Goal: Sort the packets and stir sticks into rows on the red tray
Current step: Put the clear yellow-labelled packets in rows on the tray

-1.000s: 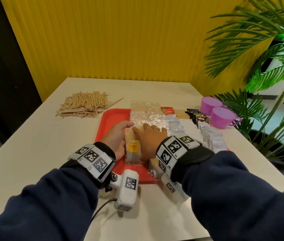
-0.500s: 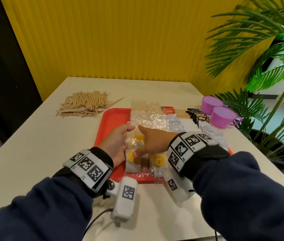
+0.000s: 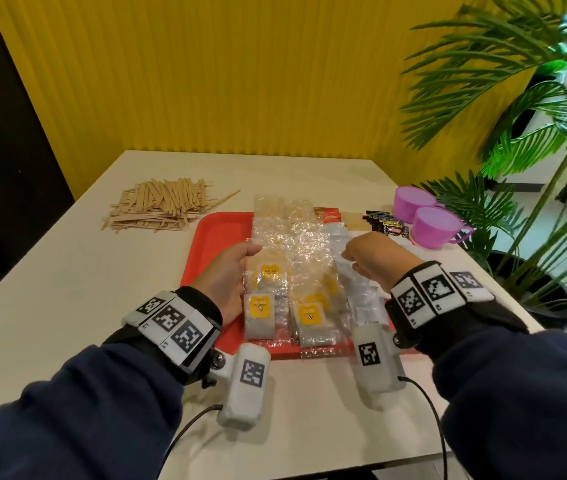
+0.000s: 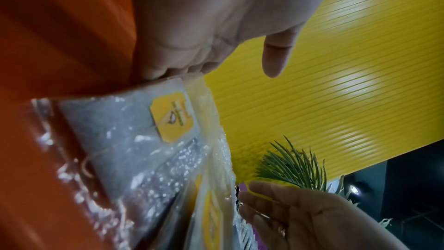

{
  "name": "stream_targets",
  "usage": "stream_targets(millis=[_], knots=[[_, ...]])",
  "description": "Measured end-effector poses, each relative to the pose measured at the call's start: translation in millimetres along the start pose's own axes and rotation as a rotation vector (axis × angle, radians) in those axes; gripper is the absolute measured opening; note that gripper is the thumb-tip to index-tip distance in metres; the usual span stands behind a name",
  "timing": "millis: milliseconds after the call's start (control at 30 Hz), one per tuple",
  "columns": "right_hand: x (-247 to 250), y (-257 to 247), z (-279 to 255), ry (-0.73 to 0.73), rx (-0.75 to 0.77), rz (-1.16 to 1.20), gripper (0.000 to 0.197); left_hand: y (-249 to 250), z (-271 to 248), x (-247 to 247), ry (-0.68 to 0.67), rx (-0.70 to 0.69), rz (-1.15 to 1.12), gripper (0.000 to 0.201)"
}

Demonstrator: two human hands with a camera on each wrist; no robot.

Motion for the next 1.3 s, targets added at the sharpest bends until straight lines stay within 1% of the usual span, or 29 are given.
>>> stream_targets(millis=[67,100,167,200,233,267,300,333,400,467,633,800,867,967,1067,1233,1300], knots=[[-6,5,-8,-0.045,0.023,-0.049,0.04,-2,2,2,0.06,-0.011,0.019,0.04],[-12,6,-11,-0.084,0.076,-0.064,0.049,-2,4,4,0.104,-0.043,0.065,0.044],[-22,1,-25,-0.187,0.137,-0.072,0.082,-1,7,8,0.178,-0.103,0.169,0.06],[-29,-1,-31,-0.251,0.177,-0.089,0.096,-1,9,8,0.196,-0.113,0.197,0.062],[-36,-3,-38,-0.296,0.215,-0.153,0.105,-2,9,8,0.205,-0.111,0.214,0.055],[-42,-4,-41,-0.309,0.242,-0.233,0.112,-3,10,8,0.207,-0.104,0.237,0.045],[-47,-5,-44,-0.301,0.269,-0.305,0.116,-4,11,7,0.206,-0.101,0.266,0.04],[-51,-7,-45,-0.284,0.286,-0.368,0.116,-6,11,7,0.204,-0.098,0.289,0.041],[-54,-11,-44,-0.233,0.303,-0.413,0.112,-7,14,6,0.206,-0.111,0.318,0.046],[-55,-11,-41,-0.198,0.295,-0.405,0.107,-9,15,7,0.211,-0.117,0.338,0.049],[-45,-11,-35,-0.144,0.264,-0.357,0.099,-12,19,12,0.229,-0.117,0.414,0.07],[-44,-8,-37,-0.121,0.26,-0.388,0.089,-13,22,10,0.221,-0.132,0.464,0.076],[-48,-8,-40,-0.128,0.285,-0.399,0.092,-13,22,9,0.219,-0.146,0.477,0.08],[-53,-9,-45,-0.155,0.298,-0.377,0.107,-12,23,8,0.21,-0.168,0.501,0.086],[-57,-13,-46,-0.123,0.286,-0.372,0.113,-14,24,7,0.215,-0.17,0.471,0.087],[-65,-17,-50,-0.077,0.252,-0.384,0.105,-14,20,6,0.22,-0.145,0.421,0.098],[-69,-18,-53,-0.096,0.245,-0.384,0.099,-13,17,5,0.224,-0.142,0.391,0.096]])
Point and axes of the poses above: each hand's wrist, its own z-axis towards the middle knuckle, its own x-axis out of the back of the hand, y = z × x, the point moved 8 cm from there along z, towards the middle knuckle, and after that the axes turned 12 degrees about y, right-handed, at the moved point
